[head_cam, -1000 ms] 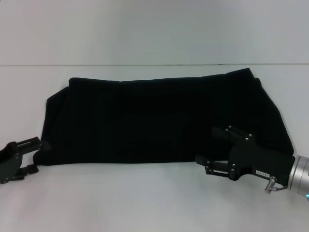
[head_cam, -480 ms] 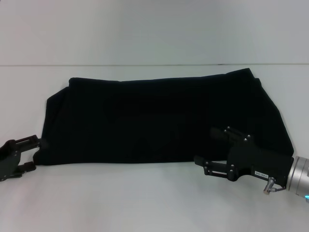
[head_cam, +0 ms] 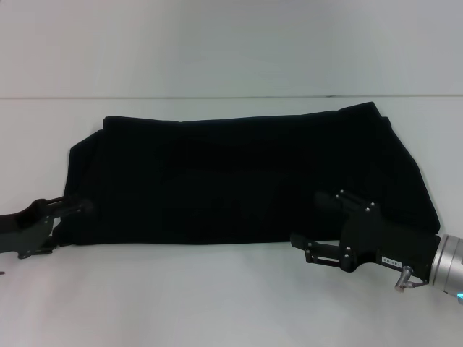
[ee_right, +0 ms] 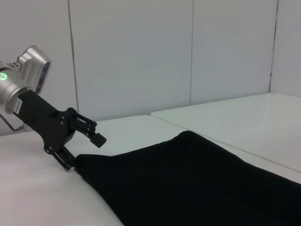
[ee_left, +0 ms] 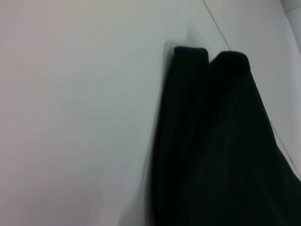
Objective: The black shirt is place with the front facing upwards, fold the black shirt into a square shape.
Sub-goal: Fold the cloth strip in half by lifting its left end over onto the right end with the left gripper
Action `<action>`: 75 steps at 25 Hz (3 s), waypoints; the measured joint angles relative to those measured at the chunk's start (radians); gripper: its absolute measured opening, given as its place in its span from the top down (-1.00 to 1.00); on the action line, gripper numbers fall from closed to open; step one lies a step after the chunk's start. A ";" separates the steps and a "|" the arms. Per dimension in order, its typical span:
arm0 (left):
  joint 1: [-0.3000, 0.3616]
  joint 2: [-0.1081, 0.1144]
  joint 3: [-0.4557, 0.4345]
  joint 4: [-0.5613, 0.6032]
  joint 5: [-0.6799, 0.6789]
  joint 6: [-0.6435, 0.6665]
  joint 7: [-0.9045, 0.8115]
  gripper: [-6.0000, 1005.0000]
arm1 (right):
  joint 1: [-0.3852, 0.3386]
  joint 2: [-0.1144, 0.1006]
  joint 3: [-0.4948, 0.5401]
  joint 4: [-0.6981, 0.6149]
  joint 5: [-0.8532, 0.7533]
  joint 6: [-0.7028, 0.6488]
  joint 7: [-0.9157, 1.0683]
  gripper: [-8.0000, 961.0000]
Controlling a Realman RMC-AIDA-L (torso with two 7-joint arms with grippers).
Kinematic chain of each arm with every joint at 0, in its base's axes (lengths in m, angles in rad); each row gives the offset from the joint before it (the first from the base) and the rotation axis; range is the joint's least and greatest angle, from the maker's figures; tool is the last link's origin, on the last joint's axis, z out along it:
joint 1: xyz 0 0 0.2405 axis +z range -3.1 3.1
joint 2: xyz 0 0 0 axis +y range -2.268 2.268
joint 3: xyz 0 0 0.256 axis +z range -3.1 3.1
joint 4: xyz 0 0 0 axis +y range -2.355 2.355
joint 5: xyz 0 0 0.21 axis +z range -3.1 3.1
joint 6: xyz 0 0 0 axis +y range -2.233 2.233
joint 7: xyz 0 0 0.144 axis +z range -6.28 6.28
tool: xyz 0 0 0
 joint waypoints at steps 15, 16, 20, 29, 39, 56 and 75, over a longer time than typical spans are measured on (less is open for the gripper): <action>-0.021 -0.007 0.112 0.032 -0.002 -0.005 0.007 -0.42 | -0.003 0.000 0.000 0.007 -0.002 -0.003 0.002 -0.95; -0.021 -0.007 0.111 0.033 -0.001 -0.006 0.005 -0.35 | -0.002 0.000 0.000 0.010 -0.004 -0.004 0.002 -0.95; -0.020 -0.007 0.108 0.033 -0.004 -0.017 0.001 -0.10 | 0.000 0.000 0.000 0.011 -0.006 -0.003 0.002 -0.95; -0.016 -0.007 0.106 0.034 -0.006 -0.035 -0.005 0.50 | 0.000 -0.001 0.000 0.011 -0.006 -0.004 0.003 -0.95; 0.004 -0.011 0.053 0.037 -0.024 -0.047 0.022 0.89 | -0.004 -0.002 0.002 0.010 -0.001 -0.004 0.003 -0.95; 0.042 0.056 -0.097 0.115 -0.019 -0.025 0.037 0.89 | -0.025 -0.005 0.038 0.002 0.005 -0.005 0.004 -0.95; -0.409 -0.086 0.080 0.104 -0.130 0.117 0.056 0.90 | -0.120 -0.009 0.115 0.001 0.004 -0.005 0.004 -0.95</action>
